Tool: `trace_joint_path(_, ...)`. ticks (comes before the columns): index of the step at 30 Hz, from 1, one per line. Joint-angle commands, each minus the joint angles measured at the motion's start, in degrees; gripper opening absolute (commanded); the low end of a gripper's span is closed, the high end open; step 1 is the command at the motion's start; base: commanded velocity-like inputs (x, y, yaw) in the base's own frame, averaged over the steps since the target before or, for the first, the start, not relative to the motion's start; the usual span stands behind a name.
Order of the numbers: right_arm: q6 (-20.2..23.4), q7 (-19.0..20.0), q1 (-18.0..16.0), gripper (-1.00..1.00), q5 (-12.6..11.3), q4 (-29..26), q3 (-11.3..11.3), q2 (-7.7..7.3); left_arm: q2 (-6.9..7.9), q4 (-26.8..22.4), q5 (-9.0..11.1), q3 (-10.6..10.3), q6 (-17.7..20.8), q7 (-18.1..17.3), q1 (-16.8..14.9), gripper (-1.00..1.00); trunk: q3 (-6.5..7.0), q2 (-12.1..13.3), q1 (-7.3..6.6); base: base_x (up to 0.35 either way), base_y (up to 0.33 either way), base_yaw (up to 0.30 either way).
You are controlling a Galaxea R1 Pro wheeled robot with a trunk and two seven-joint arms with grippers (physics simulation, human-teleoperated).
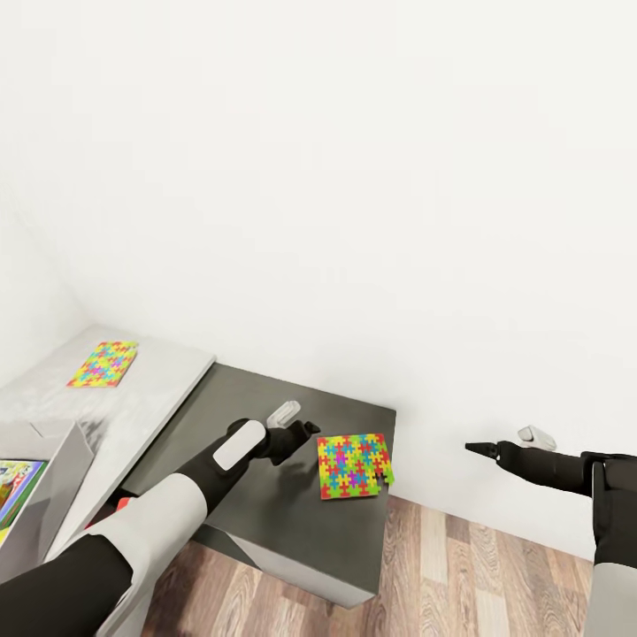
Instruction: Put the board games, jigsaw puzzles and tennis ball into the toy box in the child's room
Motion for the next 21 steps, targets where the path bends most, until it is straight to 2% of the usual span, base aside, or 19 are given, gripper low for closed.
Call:
trace_joint_path(1,0.37,0.58,-0.07,1.00,0.55,-0.05,-0.09,0.01,0.04,-0.09,0.60,-0.24,-0.05,0.48,-0.06,1.00,-0.13,-0.11,0.03,0.000,0.000,0.000)
trace_joint_path(21,0.41,0.58,-0.07,1.00,0.57,-0.05,-0.15,-0.11,0.13,-0.09,0.60,-0.24,-0.05,0.51,-0.06,1.00,-0.22,-0.11,0.03,0.000,0.000,0.000)
